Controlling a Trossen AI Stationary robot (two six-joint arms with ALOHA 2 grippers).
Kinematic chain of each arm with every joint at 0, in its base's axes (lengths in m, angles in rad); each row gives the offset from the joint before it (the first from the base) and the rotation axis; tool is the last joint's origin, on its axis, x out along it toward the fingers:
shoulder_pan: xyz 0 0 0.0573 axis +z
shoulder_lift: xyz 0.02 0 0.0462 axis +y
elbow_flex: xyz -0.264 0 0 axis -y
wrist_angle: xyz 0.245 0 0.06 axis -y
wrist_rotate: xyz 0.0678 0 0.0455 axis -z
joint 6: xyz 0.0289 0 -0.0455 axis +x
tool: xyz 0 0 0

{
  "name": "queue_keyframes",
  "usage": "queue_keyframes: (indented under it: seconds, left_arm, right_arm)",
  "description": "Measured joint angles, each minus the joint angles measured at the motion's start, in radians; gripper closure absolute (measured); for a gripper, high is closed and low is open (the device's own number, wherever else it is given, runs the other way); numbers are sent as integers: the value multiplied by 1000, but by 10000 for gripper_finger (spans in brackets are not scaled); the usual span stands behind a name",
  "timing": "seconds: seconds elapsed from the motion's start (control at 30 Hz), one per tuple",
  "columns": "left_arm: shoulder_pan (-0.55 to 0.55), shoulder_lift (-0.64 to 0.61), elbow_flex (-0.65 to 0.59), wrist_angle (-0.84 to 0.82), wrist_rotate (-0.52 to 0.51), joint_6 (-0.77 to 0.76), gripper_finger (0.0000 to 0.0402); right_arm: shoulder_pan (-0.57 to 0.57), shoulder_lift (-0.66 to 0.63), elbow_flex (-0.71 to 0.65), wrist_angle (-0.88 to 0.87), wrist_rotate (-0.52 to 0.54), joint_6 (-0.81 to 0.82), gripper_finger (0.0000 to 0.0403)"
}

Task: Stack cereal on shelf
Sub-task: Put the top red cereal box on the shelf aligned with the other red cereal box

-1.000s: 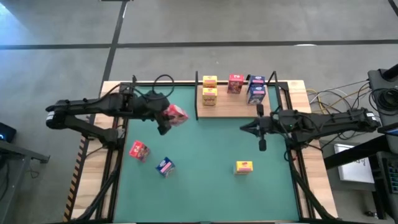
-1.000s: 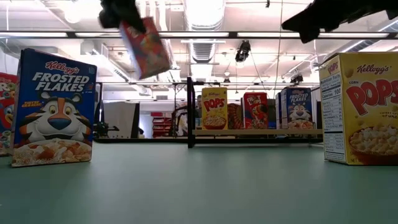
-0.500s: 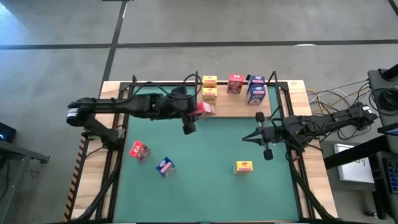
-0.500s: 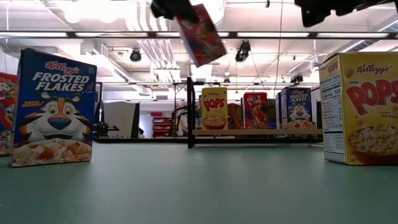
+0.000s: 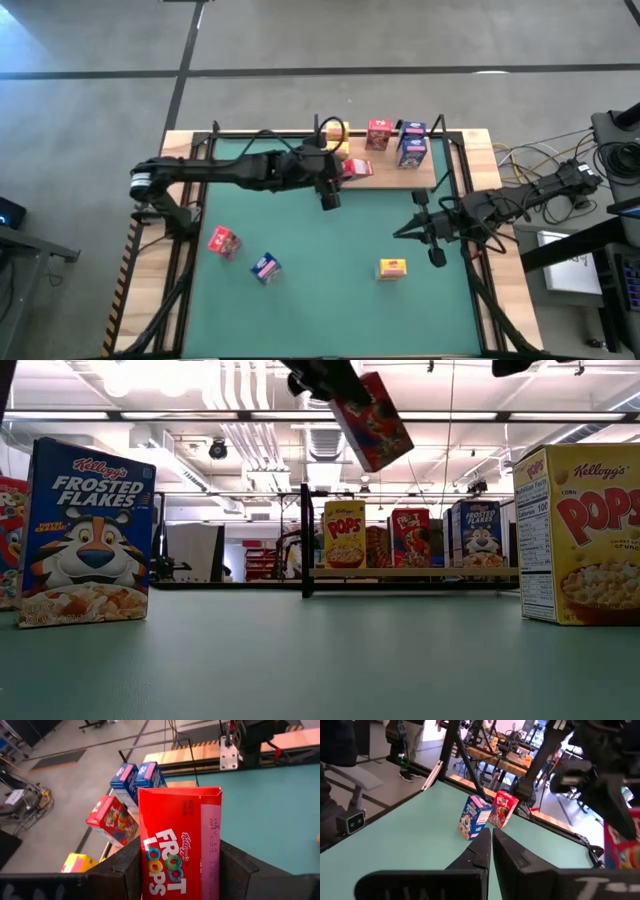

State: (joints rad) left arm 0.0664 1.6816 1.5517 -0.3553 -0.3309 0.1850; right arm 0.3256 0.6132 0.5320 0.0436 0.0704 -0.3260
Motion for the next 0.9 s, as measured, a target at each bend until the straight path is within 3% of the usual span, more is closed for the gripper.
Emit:
queue_keyframes:
  seconds: [0.43, 0.9]
  left_arm:
    - [43, 149, 0, 174, 0, 16, 235]
    - [97, 342, 90, 175, 0, 14, 235]
  right_arm:
    - [0, -4, 0, 0, 0, 2, 394]
    - [0, -3, 0, -2, 0, 12, 394]
